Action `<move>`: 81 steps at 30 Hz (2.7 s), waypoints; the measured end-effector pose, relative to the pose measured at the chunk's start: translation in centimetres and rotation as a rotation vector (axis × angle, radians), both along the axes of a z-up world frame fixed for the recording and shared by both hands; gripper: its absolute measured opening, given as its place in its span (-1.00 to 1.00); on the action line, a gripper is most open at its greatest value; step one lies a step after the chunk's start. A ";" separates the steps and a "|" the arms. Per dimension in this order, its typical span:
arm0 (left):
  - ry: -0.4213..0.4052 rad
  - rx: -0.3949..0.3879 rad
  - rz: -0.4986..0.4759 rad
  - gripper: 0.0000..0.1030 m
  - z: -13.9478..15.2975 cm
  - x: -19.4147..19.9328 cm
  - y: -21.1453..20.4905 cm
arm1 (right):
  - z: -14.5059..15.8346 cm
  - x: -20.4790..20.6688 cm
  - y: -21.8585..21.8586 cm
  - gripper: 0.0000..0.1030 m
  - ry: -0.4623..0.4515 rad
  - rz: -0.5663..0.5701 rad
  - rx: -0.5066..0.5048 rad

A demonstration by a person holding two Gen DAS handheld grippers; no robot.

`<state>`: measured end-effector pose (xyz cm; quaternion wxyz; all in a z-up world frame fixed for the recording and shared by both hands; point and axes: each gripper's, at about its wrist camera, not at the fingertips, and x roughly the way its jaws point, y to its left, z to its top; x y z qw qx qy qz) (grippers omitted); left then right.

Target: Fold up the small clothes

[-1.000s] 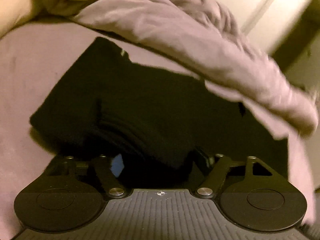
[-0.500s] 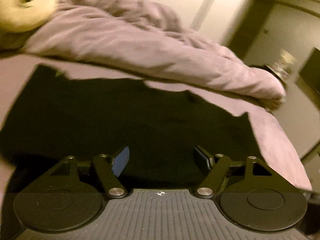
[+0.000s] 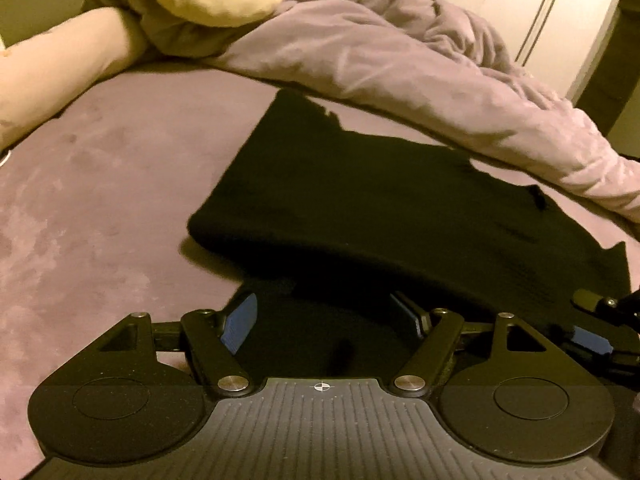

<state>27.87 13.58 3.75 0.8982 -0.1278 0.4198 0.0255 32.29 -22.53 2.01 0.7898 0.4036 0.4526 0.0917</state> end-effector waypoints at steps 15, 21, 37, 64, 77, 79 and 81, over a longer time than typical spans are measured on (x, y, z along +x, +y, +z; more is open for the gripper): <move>0.024 0.068 0.031 0.51 -1.2 1.3 1.4 | -1.8 2.9 2.4 -0.36 0.092 0.018 -0.034; 0.030 0.075 0.047 0.51 -1.5 2.6 1.6 | -0.6 4.1 3.0 -0.71 0.044 0.050 -0.060; 0.027 0.108 0.032 0.51 -1.6 3.8 0.9 | 1.1 3.5 -2.2 -0.20 0.072 0.013 -0.101; 0.062 0.116 0.055 0.51 -2.7 5.3 1.8 | 2.2 5.9 -1.7 -0.41 0.035 0.156 -0.267; 0.071 0.129 0.066 0.52 -3.3 6.0 1.7 | -4.1 7.5 -1.3 -0.77 0.130 0.056 0.058; 0.069 0.150 0.057 0.52 -3.2 6.1 1.5 | -2.6 7.8 -0.8 -0.78 0.095 0.082 -0.015; 0.065 0.173 0.046 0.52 -3.1 6.1 1.3 | -0.1 8.0 -0.3 -0.80 0.015 0.118 -0.130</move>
